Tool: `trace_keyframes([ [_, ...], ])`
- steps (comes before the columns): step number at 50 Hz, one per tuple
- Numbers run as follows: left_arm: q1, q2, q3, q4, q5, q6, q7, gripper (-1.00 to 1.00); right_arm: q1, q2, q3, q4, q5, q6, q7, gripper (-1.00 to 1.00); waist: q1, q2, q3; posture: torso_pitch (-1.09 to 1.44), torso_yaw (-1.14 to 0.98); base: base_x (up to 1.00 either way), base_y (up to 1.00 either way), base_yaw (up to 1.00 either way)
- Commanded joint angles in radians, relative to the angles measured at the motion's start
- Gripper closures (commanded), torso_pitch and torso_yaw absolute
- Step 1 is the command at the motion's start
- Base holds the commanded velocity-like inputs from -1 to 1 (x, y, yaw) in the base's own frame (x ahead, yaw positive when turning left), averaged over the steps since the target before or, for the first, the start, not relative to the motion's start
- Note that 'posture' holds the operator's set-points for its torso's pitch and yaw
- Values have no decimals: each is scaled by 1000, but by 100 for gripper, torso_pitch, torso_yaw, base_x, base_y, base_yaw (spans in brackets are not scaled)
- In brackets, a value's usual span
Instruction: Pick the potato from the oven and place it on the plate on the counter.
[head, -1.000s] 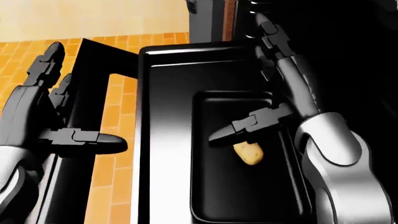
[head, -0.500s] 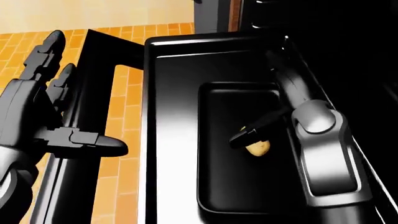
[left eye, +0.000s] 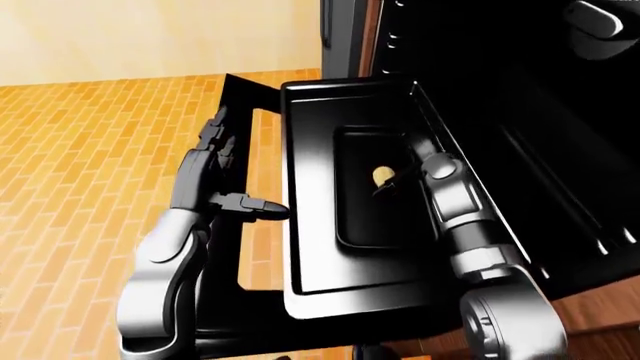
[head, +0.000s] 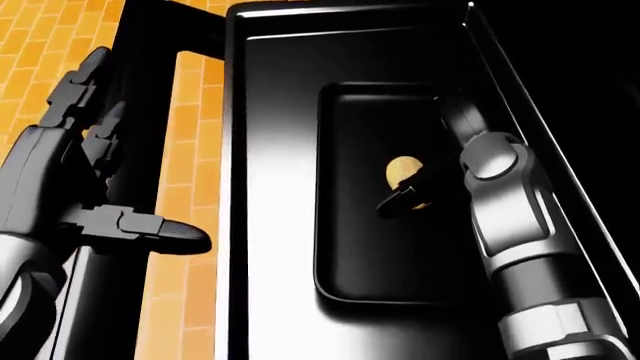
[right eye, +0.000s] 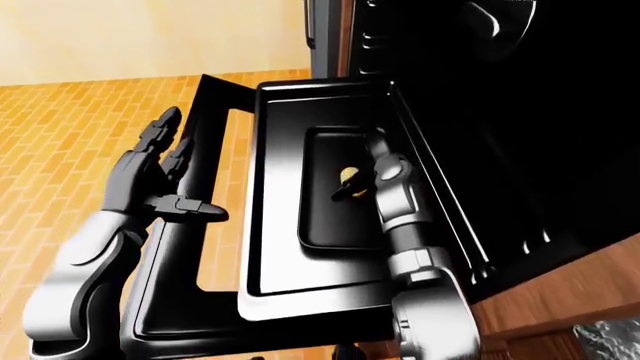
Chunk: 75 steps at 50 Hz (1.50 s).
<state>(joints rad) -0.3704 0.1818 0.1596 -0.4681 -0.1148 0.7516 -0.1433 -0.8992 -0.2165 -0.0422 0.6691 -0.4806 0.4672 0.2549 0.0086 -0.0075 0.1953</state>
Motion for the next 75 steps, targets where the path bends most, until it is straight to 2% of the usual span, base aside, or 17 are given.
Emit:
trace_keyframes([
  [1,-24,8,8,-41,-2,-29,0,-100,-43,-18,-7,-38,-4,-36,-19,-100,-1,3,-29,34,0,0,0,0],
  [19,-32,13,12,-62,-2,-12,-6,-100,-61,-23,-6,-27,-7,-49,-20,-100,0,-3,36,52,0,0,0,0],
  [34,-160,63,48,-125,-63,133,31,-100,-73,-21,-6,-1,-3,-68,-30,-100,5,-6,90,67,0,0,0,0],
  [49,-151,72,38,-117,-75,114,40,-100,-100,-21,-3,44,-3,-88,-41,-100,13,-9,127,82,0,0,0,0],
  [65,-139,68,38,-123,-72,107,33,-100,-134,-16,20,206,-79,-168,-92,-100,18,-9,140,98,0,0,0,0],
  [73,-136,68,40,-120,-70,102,31,-100,-130,-14,31,280,-113,-211,-126,-100,21,-6,132,106,0,0,0,0],
  [74,-134,67,39,-116,-68,96,31,-100,-131,-13,27,287,-112,-217,-129,-91,21,-6,131,107,0,0,0,0],
  [75,-134,66,38,-111,-67,90,31,-100,-131,-13,27,287,-114,-218,-130,-91,22,-6,130,108,0,0,0,0],
])
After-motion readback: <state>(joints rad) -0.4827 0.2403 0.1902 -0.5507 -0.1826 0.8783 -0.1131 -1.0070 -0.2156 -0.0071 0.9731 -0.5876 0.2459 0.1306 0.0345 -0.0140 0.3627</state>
